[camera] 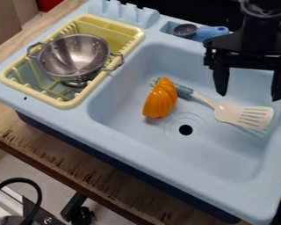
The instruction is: Put the sliced pumpkin in the silver pot
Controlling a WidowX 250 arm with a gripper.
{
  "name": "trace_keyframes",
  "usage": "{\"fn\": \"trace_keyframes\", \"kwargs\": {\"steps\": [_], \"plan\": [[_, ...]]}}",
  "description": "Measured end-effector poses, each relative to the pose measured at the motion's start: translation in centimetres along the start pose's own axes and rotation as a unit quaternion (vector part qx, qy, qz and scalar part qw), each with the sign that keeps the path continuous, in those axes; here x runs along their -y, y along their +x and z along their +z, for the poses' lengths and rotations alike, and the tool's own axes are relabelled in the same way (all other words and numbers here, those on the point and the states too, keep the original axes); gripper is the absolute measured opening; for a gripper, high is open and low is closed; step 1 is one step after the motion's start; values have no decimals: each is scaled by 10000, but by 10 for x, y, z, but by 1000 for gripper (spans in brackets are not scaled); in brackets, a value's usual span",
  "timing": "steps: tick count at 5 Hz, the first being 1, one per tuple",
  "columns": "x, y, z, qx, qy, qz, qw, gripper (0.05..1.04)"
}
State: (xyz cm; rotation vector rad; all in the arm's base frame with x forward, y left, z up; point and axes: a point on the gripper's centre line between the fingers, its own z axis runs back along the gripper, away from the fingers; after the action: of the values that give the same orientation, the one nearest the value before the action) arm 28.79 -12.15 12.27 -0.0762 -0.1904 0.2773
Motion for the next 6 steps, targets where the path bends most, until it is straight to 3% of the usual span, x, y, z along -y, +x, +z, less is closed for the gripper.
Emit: {"fn": "trace_keyframes", "kwargs": {"steps": [2,3,4,5,6], "plan": [[-15,-2,-9,-280,250,-361,9986,992],[-34,8,-9,-317,317,-541,9975,992],[-53,16,-4,-351,406,-899,9945,992],[-72,26,-3,-370,709,-1304,9882,992],[-81,27,-10,-323,767,-1702,9819,992]]}}
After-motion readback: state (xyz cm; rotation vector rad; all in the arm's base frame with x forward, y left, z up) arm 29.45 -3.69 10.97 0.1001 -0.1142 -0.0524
